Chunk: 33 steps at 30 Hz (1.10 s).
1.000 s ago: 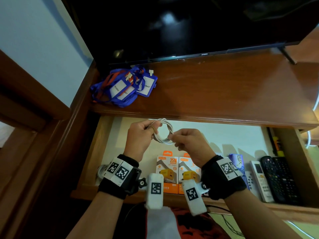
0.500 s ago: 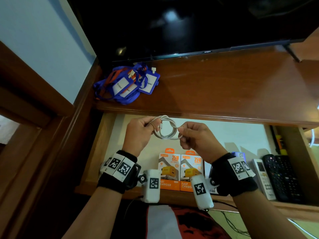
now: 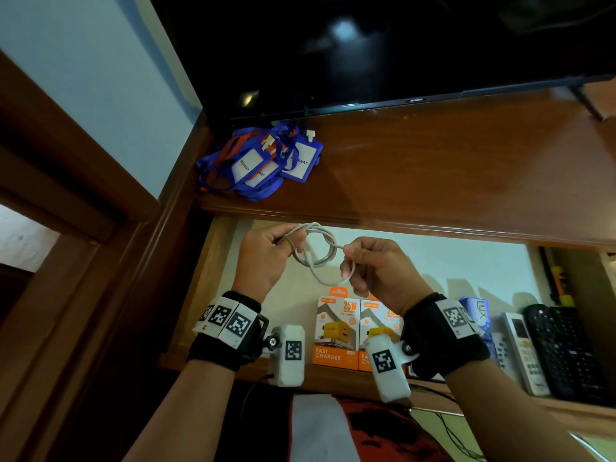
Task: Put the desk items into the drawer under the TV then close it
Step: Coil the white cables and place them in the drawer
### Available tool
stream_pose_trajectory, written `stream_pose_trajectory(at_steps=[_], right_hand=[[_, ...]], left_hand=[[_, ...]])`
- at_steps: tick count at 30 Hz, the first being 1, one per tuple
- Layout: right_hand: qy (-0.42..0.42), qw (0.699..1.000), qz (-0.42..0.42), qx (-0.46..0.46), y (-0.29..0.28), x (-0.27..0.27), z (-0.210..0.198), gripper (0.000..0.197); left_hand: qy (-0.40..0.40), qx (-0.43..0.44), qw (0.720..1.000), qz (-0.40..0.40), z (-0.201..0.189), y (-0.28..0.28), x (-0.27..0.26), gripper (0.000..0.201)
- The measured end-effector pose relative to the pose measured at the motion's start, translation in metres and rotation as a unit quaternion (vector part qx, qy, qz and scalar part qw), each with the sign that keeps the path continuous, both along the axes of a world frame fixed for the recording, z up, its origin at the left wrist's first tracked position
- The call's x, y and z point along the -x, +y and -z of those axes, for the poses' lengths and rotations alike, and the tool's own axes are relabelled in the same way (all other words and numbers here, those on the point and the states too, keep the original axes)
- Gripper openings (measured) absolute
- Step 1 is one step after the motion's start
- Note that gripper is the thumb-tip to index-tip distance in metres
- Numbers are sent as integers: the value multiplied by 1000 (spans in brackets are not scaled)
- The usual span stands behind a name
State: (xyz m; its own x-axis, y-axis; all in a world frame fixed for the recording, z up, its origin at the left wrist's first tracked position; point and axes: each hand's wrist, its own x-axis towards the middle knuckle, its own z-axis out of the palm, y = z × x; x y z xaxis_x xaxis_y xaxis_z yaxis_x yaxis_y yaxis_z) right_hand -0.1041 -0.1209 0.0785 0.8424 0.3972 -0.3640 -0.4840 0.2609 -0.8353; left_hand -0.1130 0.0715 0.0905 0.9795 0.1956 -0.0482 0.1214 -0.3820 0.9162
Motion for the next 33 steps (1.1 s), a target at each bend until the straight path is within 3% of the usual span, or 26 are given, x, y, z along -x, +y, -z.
stream_pose_trajectory(at_steps=[4, 10, 14, 18, 20, 22, 27, 33], right_hand=[[-27, 998, -5, 61, 4, 1, 3, 20], [-37, 987, 16, 156, 3, 0, 17, 17], [9, 993, 15, 117, 1, 2, 16, 15], [39, 997, 22, 64, 1, -2, 12, 4], [25, 997, 36, 66, 2, -2, 11, 10], [0, 995, 50, 87, 3, -2, 12, 17], [-48, 988, 69, 128, 11, 2, 12, 9], [-59, 988, 60, 130, 16, 8, 10, 10]], left_hand=[[-6, 22, 1000, -15, -1, -1, -1, 11], [11, 73, 997, -1, -9, -13, -1, 19], [42, 147, 988, -11, -10, -25, 0, 13], [109, 249, 962, -39, -3, -30, 1, 13], [137, 276, 950, -46, 1, -31, 0, 13], [155, 276, 947, -55, 3, -30, 0, 11], [177, 218, 959, -45, 7, -28, 3, 18], [184, 212, 956, -88, 9, -27, 5, 18]])
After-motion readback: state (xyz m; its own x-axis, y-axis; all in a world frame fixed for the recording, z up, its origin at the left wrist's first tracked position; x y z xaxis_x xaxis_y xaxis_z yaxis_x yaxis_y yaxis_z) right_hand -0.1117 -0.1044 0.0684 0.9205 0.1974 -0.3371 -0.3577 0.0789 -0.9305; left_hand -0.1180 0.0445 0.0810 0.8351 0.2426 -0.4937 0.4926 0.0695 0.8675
